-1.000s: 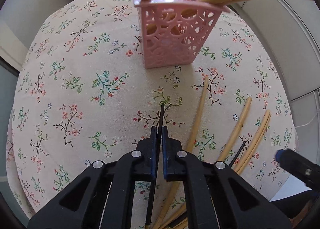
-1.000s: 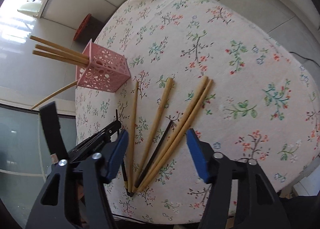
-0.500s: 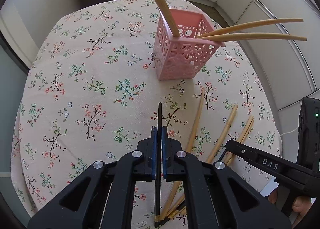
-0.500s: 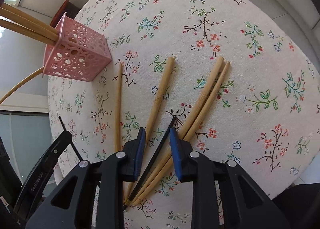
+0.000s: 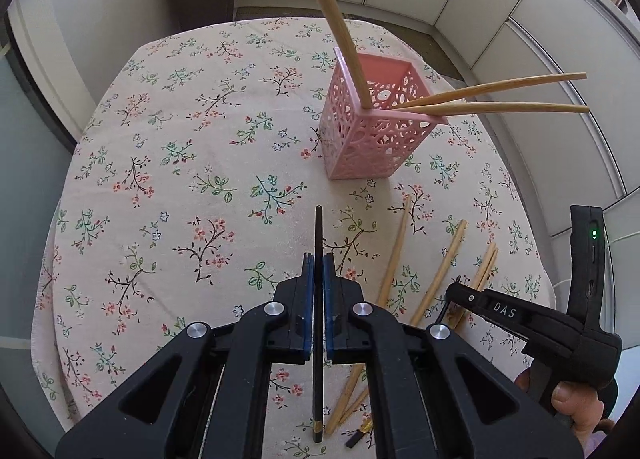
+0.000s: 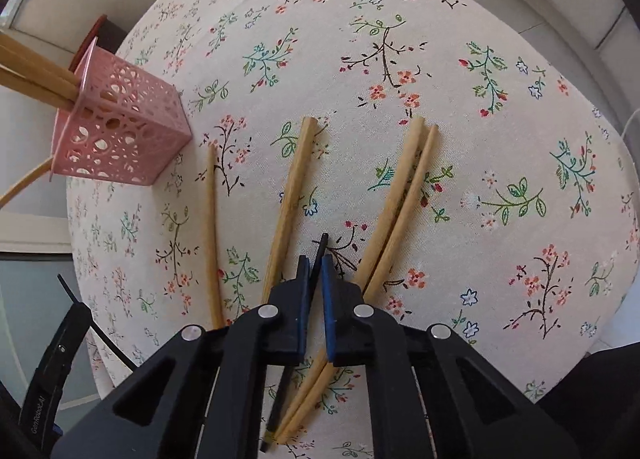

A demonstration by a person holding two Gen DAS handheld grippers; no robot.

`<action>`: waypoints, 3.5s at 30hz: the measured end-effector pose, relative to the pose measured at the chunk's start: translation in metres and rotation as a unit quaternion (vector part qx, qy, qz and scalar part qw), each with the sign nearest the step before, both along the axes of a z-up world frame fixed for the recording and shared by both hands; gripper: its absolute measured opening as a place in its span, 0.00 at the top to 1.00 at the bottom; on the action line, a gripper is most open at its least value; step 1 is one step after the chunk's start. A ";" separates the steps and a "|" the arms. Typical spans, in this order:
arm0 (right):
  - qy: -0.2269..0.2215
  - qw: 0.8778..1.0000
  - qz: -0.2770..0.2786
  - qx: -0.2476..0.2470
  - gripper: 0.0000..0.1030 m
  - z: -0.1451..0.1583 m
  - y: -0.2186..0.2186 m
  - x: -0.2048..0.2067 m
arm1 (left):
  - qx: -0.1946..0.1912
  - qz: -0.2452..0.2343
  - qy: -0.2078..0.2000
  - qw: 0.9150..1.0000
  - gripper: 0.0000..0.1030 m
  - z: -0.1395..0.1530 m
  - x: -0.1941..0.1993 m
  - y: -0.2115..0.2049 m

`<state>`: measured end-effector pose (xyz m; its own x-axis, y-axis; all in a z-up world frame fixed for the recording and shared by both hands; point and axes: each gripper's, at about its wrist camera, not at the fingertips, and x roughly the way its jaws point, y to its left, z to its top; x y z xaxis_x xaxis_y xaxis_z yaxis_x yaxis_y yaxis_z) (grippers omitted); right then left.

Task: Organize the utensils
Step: 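Lift both held chopsticks upright and carry them over the pink holder, then open both tools to drop the chopsticks into the pink holder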

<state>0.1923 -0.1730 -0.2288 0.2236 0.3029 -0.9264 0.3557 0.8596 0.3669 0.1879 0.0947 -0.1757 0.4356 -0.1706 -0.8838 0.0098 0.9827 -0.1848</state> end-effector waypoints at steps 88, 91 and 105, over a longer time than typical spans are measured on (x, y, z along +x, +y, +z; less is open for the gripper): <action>-0.378 0.911 0.160 -0.043 0.91 0.252 0.057 0.100 | -0.052 0.092 -0.284 0.953 0.77 0.176 0.026 0.021; -0.378 0.910 0.160 -0.049 0.91 0.254 0.055 0.094 | -0.053 0.090 -0.281 0.954 0.77 0.175 0.025 0.021; -0.396 0.905 0.133 -0.080 0.45 0.260 0.019 0.027 | -0.019 0.077 -0.264 0.961 0.43 0.169 -0.003 0.000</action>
